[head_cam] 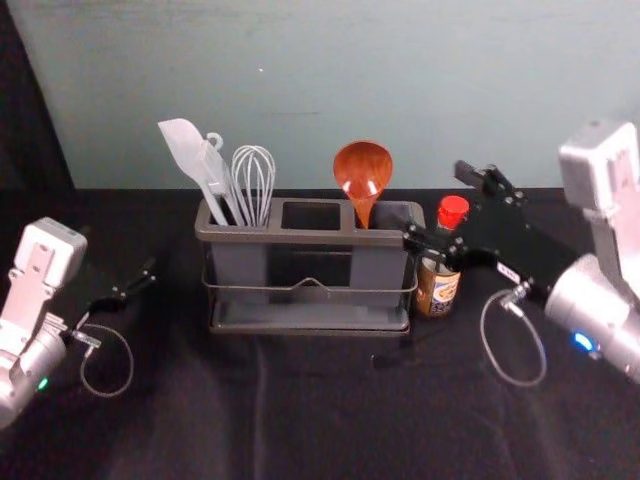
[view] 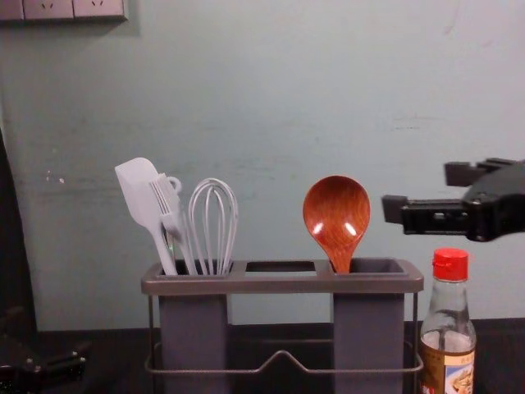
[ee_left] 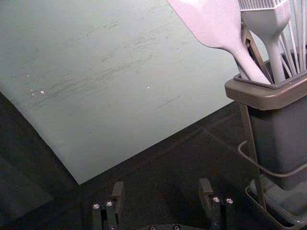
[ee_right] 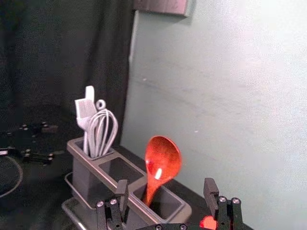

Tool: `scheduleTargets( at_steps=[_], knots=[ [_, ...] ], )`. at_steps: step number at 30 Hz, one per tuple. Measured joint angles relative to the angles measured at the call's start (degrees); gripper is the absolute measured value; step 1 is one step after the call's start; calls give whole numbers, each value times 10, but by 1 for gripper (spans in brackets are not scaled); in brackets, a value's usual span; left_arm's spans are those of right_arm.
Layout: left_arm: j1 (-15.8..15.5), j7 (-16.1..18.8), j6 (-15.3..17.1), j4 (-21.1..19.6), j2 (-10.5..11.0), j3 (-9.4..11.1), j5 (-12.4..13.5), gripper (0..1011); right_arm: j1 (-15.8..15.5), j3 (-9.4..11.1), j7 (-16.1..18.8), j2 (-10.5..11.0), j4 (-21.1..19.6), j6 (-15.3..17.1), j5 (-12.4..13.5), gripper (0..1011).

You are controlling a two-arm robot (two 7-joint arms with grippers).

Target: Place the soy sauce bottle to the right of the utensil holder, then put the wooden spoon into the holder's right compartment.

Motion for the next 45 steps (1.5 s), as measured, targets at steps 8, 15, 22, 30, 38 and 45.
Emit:
scheduleTargets(
  at_steps=[8,15,22,30,38,45],
  knots=[
    [0,0,0,0,0,0,0,1011,-69,20,-57,-5,-43,-25,-47,1004],
    [0,0,0,0,0,0,0,1011,-115,28,-86,-14,-67,-30,-80,1004],
    [0,0,0,0,0,0,0,1011,-140,33,-108,-27,-76,-26,-105,1004],
    [0,0,0,0,0,0,0,1012,-150,35,-127,-49,-75,-17,-129,1004],
    [0,0,0,0,0,0,0,1011,-148,28,-129,-64,-68,9,-152,1004],
    [0,0,0,0,0,0,0,1011,-146,22,-123,-75,-59,21,-168,1004]
  ],
)
